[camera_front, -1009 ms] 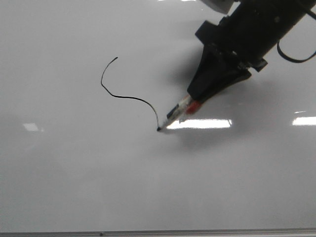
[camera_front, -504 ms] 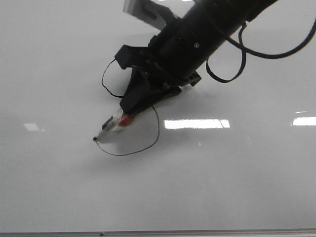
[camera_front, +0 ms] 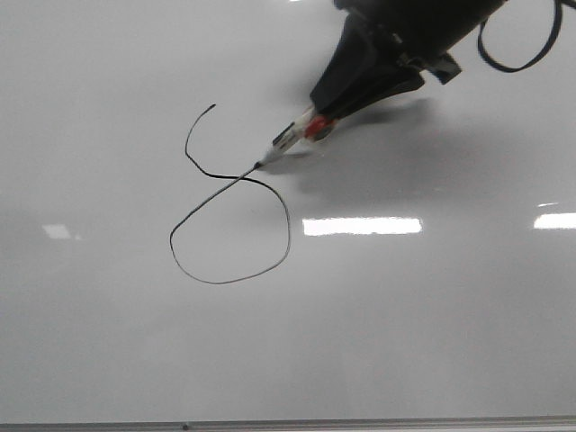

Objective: Write number 8 on whiteboard

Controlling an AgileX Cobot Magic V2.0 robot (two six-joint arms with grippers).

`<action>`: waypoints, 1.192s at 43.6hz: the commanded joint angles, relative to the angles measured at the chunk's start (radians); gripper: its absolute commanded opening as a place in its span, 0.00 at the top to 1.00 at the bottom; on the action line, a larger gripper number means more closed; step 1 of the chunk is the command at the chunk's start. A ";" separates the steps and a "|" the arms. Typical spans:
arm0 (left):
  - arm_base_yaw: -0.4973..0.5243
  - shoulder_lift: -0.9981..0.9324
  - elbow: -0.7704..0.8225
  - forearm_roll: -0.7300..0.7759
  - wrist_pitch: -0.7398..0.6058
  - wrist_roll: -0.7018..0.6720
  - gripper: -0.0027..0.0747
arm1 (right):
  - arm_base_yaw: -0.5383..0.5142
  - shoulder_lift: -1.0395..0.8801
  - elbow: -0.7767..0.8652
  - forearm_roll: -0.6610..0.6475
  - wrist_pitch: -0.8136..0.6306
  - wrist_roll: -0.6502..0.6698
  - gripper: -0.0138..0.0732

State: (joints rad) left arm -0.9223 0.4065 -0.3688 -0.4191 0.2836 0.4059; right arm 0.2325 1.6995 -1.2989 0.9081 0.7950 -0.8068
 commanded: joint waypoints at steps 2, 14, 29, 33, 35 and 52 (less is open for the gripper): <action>-0.004 0.003 -0.029 -0.019 -0.071 -0.011 0.99 | -0.036 -0.070 -0.033 0.020 -0.115 -0.044 0.91; -0.004 0.003 -0.029 -0.019 -0.071 -0.011 0.99 | -0.036 -0.078 -0.052 0.115 -0.131 -0.092 0.91; -0.004 0.040 -0.029 -0.019 -0.071 -0.011 0.99 | 0.026 -0.016 -0.164 0.202 -0.117 -0.133 0.91; -0.004 0.044 -0.029 -0.019 -0.071 -0.011 0.99 | 0.068 0.024 -0.182 0.199 -0.110 -0.132 0.91; -0.004 0.044 -0.029 -0.021 -0.071 -0.011 0.99 | 0.084 0.038 -0.183 0.190 -0.102 -0.132 0.91; -0.004 0.044 -0.029 -0.021 -0.079 -0.011 0.99 | 0.114 -0.117 -0.183 0.198 0.159 -0.263 0.91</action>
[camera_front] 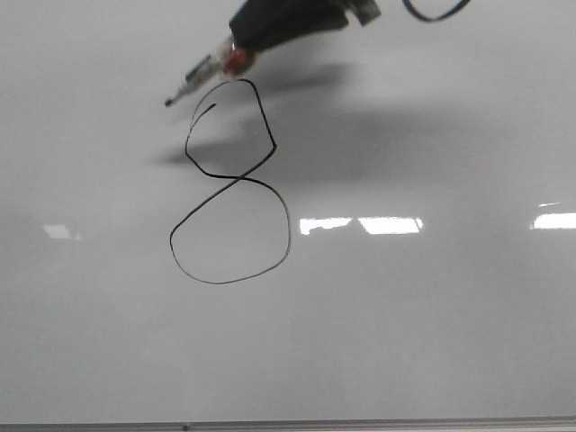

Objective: Write number 8 on whiteboard

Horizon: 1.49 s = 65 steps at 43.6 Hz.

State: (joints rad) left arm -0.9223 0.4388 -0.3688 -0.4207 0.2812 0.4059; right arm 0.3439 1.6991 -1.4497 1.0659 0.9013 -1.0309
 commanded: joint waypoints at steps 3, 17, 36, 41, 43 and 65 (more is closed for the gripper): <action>-0.004 0.011 -0.029 -0.023 -0.076 -0.011 0.99 | 0.012 -0.165 -0.032 -0.084 0.090 -0.038 0.91; -0.004 0.109 -0.228 0.100 0.168 -0.011 0.76 | 0.212 -0.229 -0.032 -0.446 0.305 -0.035 0.91; -0.007 0.311 -0.332 0.135 0.222 -0.011 0.40 | 0.474 -0.268 -0.031 -0.466 0.223 0.016 0.91; -0.007 0.312 -0.332 0.135 0.222 -0.009 0.46 | 0.503 -0.268 -0.031 -0.461 0.192 0.016 0.91; -0.007 0.312 -0.332 0.135 0.222 -0.009 0.50 | 0.508 -0.268 -0.031 -0.461 0.185 0.016 0.91; -0.007 0.312 -0.332 0.135 0.224 -0.002 0.91 | 0.509 -0.268 -0.031 -0.397 0.167 0.015 0.91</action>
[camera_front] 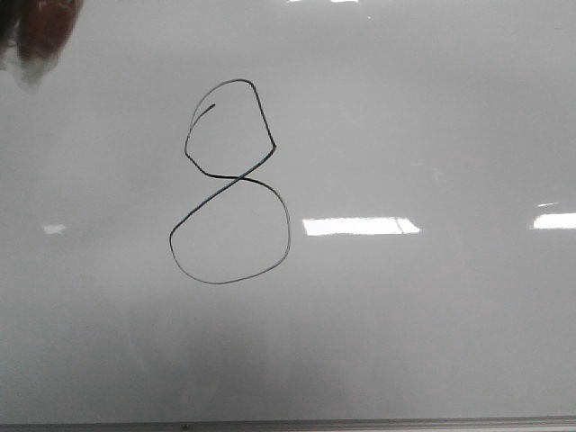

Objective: Write number 8 on whiteboard

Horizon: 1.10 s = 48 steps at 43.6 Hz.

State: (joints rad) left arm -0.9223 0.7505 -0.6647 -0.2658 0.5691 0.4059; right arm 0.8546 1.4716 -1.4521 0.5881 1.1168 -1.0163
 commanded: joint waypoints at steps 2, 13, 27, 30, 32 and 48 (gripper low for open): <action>-0.007 0.001 -0.036 -0.020 -0.064 -0.002 0.94 | -0.001 -0.040 -0.029 0.083 -0.048 0.000 0.91; -0.007 0.001 -0.036 -0.020 -0.064 -0.002 0.99 | -0.001 -0.040 -0.029 0.102 -0.052 0.000 0.71; -0.007 0.001 -0.036 -0.020 -0.057 -0.002 0.99 | -0.003 -0.051 -0.030 0.119 -0.107 0.000 0.10; -0.007 0.001 -0.036 -0.020 -0.050 -0.002 0.99 | -0.006 -0.070 -0.030 0.118 -0.134 0.000 0.10; -0.007 0.001 -0.036 -0.020 -0.039 -0.002 0.99 | -0.017 -0.089 -0.030 0.118 -0.152 0.004 0.10; 0.274 0.106 -0.056 0.145 -0.037 -0.335 0.99 | -0.362 -0.424 0.217 -0.001 -0.168 0.210 0.32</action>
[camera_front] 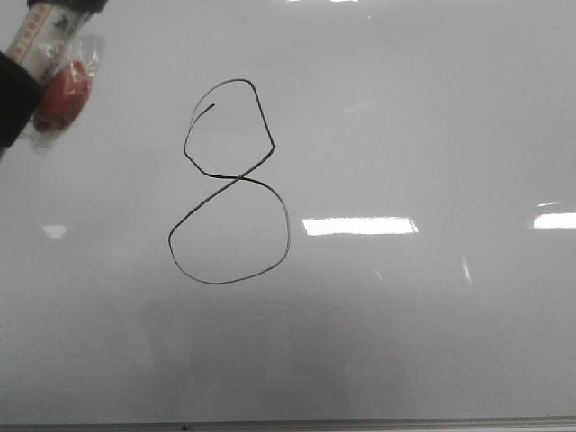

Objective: Write number 8 on whiteboard

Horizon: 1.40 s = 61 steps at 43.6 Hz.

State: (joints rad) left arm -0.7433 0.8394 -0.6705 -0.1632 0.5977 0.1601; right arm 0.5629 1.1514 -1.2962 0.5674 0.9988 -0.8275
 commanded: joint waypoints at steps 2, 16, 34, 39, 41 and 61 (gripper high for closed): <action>0.180 0.030 -0.057 0.047 -0.068 -0.092 0.99 | -0.129 -0.175 0.141 0.020 -0.072 0.039 0.37; 0.733 0.159 -0.074 0.066 -0.095 -0.092 0.99 | -0.470 -0.713 0.644 -0.017 -0.240 0.224 0.73; 0.860 0.437 -0.074 0.080 -0.397 -0.092 0.99 | -0.480 -0.955 0.891 -0.017 -0.309 0.226 0.91; 0.860 0.515 -0.087 0.080 -0.452 -0.092 0.99 | -0.480 -0.955 0.892 -0.015 -0.312 0.226 0.91; 0.860 0.545 -0.101 0.080 -0.464 -0.092 0.99 | -0.480 -0.955 0.892 -0.015 -0.310 0.226 0.91; 0.860 0.653 -0.174 0.080 -0.458 -0.092 0.96 | -0.480 -0.955 0.892 -0.014 -0.306 0.226 0.91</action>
State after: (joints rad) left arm 0.1166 1.4900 -0.8060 -0.0788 0.2745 0.0776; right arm 0.0882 0.1856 -0.3811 0.5264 0.7597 -0.6054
